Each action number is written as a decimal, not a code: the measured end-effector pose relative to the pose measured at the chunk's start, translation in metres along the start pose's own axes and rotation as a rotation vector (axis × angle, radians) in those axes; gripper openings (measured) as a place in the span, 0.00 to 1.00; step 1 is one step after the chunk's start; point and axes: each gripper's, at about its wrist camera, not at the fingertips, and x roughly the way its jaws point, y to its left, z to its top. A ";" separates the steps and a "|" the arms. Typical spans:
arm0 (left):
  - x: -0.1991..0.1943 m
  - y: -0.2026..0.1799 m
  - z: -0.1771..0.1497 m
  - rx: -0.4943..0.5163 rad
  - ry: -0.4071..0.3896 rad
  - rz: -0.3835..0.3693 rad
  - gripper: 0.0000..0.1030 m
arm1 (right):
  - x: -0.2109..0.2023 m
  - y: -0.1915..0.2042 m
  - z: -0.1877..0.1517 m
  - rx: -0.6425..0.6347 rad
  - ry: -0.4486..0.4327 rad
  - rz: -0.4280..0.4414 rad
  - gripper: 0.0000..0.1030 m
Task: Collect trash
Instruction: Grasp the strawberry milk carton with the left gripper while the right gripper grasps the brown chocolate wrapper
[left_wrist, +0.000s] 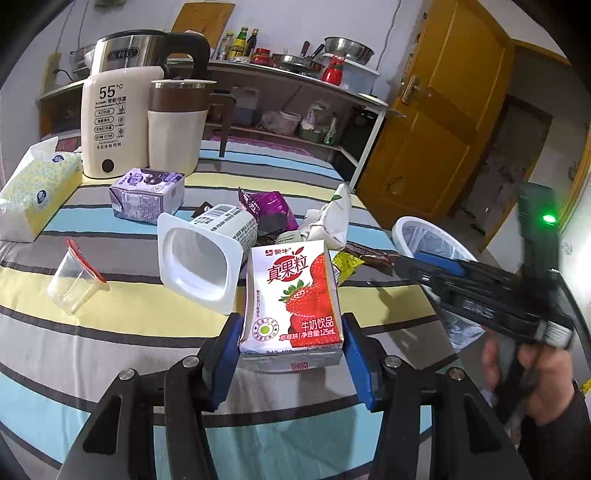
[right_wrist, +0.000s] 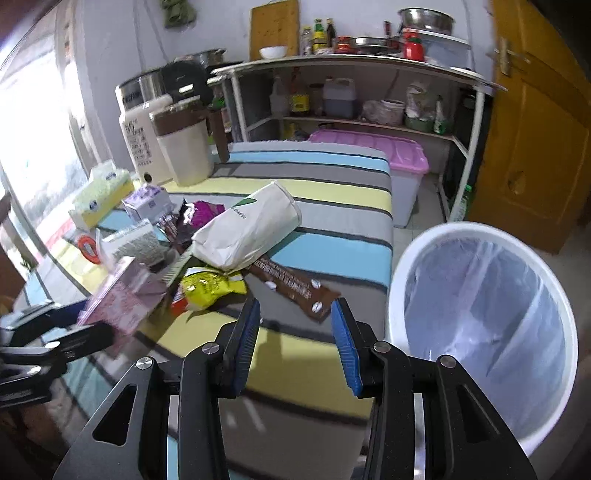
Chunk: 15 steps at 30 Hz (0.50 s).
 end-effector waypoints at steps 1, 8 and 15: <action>-0.001 0.001 -0.001 0.002 -0.001 -0.003 0.52 | 0.003 0.000 0.001 -0.014 0.005 -0.003 0.40; -0.003 0.002 -0.001 0.004 -0.001 -0.016 0.52 | 0.032 -0.002 0.011 -0.103 0.051 0.003 0.40; -0.003 0.002 -0.001 0.006 -0.001 -0.019 0.52 | 0.041 -0.004 0.009 -0.099 0.113 0.041 0.33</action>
